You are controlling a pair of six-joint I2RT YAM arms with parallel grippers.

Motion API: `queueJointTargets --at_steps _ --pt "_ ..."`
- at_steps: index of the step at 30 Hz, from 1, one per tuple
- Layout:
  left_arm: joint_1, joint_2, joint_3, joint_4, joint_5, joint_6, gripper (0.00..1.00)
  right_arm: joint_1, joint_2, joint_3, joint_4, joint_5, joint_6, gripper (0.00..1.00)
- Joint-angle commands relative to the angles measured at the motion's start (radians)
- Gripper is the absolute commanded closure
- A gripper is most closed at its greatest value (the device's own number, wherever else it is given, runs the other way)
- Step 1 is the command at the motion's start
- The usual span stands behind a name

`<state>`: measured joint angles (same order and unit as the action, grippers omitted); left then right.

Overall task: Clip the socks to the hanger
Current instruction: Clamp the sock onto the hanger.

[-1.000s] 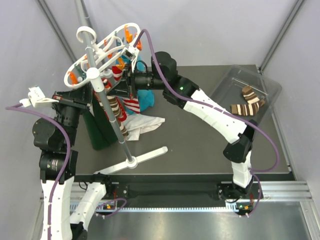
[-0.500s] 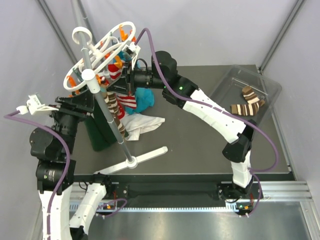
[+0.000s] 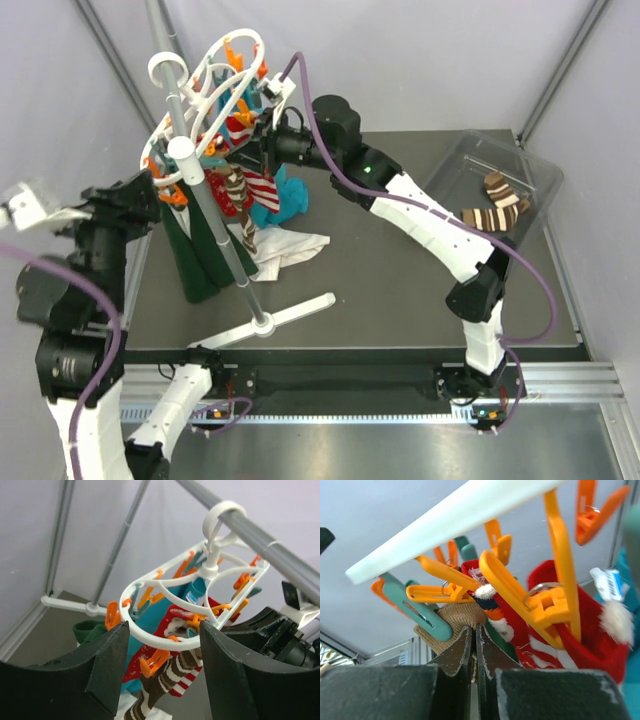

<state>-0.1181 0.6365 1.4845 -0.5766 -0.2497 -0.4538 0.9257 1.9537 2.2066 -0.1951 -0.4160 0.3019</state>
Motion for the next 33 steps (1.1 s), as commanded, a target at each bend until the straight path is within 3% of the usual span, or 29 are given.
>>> queueJointTargets --at_steps 1,10,15,17,21,25,29,33 --pt "-0.008 0.114 0.017 -0.098 0.098 0.021 0.37 -0.059 -0.018 0.047 0.034 -0.017 0.011 1.0" --pt "-0.008 0.127 0.02 -0.118 0.17 -0.137 0.36 -0.1 -0.035 0.036 0.02 -0.066 0.017 1.0" --pt "-0.008 0.112 -0.004 -0.077 0.167 -0.148 0.36 -0.099 -0.05 0.01 0.043 -0.075 0.025 0.99" --pt "-0.008 0.101 -0.033 -0.046 0.184 -0.152 0.36 -0.102 -0.058 0.004 0.034 -0.073 0.023 0.94" --pt "-0.006 0.111 -0.058 -0.016 0.168 -0.141 0.43 -0.102 -0.079 -0.004 -0.006 -0.093 0.008 0.6" --pt "-0.008 0.12 -0.084 0.02 0.174 -0.14 0.5 -0.1 -0.131 -0.068 -0.073 -0.118 -0.035 0.38" --pt "-0.008 0.121 -0.082 0.027 0.165 -0.129 0.55 -0.1 -0.237 -0.192 -0.06 -0.086 -0.082 0.33" --pt "-0.008 0.114 -0.086 0.02 0.145 -0.12 0.58 -0.082 -0.259 -0.249 -0.029 -0.177 -0.08 0.4"
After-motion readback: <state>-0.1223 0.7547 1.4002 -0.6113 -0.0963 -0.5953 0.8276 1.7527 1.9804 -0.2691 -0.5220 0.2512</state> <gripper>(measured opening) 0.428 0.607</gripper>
